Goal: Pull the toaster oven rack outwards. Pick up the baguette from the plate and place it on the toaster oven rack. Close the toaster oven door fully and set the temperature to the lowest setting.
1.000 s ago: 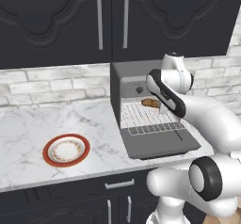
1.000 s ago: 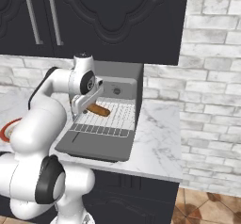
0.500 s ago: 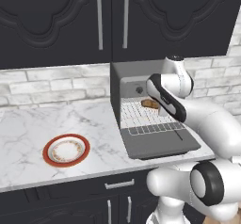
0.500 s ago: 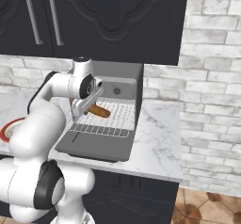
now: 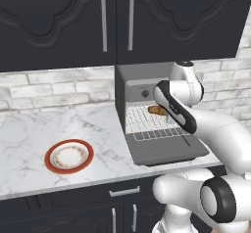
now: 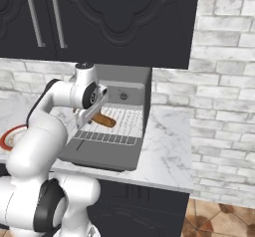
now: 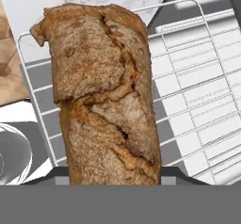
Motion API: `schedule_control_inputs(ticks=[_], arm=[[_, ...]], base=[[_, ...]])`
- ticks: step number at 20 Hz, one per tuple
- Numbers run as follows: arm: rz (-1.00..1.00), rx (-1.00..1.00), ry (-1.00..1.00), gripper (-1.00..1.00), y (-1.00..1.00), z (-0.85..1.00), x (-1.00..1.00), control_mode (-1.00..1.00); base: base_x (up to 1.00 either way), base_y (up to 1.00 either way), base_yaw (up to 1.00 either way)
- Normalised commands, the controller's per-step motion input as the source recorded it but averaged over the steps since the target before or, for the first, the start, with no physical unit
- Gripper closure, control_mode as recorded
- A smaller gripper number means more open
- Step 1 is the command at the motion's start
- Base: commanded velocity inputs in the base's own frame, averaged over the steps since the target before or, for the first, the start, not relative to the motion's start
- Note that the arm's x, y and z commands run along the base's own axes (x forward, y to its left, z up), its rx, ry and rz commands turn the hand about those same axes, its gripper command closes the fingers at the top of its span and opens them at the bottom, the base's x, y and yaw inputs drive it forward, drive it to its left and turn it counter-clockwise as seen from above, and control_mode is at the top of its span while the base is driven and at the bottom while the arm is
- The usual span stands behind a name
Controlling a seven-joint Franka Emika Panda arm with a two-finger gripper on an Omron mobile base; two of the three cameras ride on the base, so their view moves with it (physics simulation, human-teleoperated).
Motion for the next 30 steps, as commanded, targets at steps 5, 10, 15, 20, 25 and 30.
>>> schedule_control_inputs(ticks=[5, 10, 15, 20, 25, 30], arm=[[-0.12, 0.00, 0.00, 1.00, 0.00, -0.07, 0.00, -1.00], [-0.14, 0.00, 0.00, 1.00, 0.00, -0.24, 0.47, -1.00], [-0.05, 0.00, -0.01, 1.00, 0.00, -0.42, 0.47, -1.00], [0.00, 0.00, 0.00, 1.00, -0.01, -0.20, 0.36, -1.00], [0.00, 0.00, 0.01, 1.00, -0.10, -0.04, 0.34, -1.00], [0.10, 0.00, 0.06, 1.00, -0.28, 0.00, 0.13, -1.00]], base=[[0.00, 0.00, 0.00], [0.00, 0.00, 0.00], [0.00, 0.00, 0.00], [0.00, 0.00, 0.00], [0.00, 0.00, 0.00], [0.00, 0.00, 0.00]])
